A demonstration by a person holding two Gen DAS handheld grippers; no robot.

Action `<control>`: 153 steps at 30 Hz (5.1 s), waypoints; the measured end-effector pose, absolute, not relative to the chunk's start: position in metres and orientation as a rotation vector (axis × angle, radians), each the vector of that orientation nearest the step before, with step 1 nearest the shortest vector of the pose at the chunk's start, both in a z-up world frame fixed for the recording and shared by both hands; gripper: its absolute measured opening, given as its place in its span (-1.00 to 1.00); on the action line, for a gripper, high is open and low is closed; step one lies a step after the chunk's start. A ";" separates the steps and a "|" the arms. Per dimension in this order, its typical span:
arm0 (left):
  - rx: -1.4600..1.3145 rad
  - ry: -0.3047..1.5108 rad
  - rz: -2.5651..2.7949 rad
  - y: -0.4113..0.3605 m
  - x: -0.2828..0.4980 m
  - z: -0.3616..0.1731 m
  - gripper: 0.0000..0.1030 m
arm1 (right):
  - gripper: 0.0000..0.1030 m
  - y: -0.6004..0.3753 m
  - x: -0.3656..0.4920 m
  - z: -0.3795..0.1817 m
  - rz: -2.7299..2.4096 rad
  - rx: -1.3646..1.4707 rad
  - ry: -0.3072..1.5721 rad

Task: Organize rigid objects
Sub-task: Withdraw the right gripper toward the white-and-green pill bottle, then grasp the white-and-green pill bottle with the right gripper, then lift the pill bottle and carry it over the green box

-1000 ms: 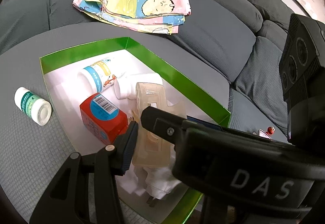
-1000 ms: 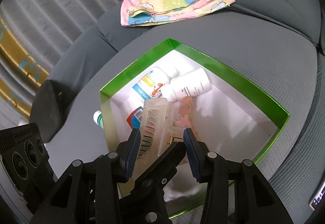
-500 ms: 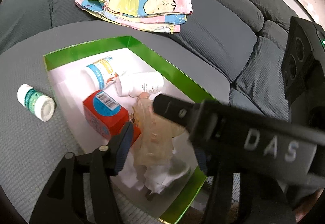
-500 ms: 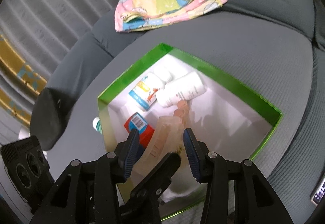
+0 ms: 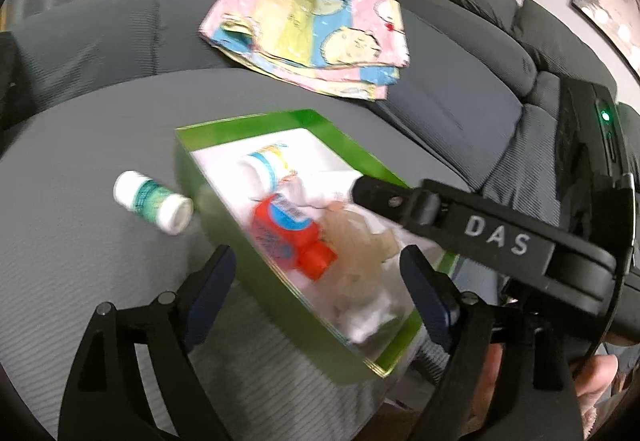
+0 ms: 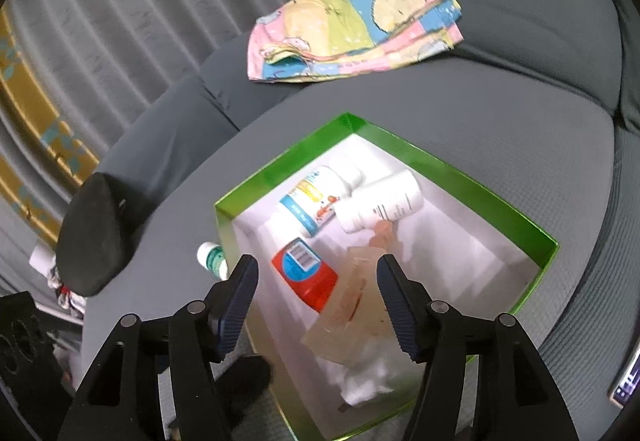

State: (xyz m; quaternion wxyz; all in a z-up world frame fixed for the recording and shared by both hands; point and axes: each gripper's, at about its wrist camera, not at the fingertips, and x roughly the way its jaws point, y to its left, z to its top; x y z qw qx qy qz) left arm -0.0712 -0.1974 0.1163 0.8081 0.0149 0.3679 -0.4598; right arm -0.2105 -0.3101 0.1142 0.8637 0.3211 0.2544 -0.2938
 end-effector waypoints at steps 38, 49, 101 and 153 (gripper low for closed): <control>-0.213 0.908 -0.448 0.041 0.016 0.093 0.68 | 0.26 -0.194 0.053 0.066 -0.470 -0.069 1.098; -0.211 0.918 -0.441 0.049 0.017 0.092 0.68 | -0.20 -0.207 0.069 0.035 -0.450 -0.047 1.214; -0.152 1.078 -0.613 -0.024 0.014 0.037 -0.24 | -0.10 -0.168 -0.022 0.013 0.092 0.753 1.045; 0.074 0.659 -1.009 -0.192 -0.082 0.124 -0.28 | -0.12 -0.280 -0.188 0.117 -0.273 0.768 0.491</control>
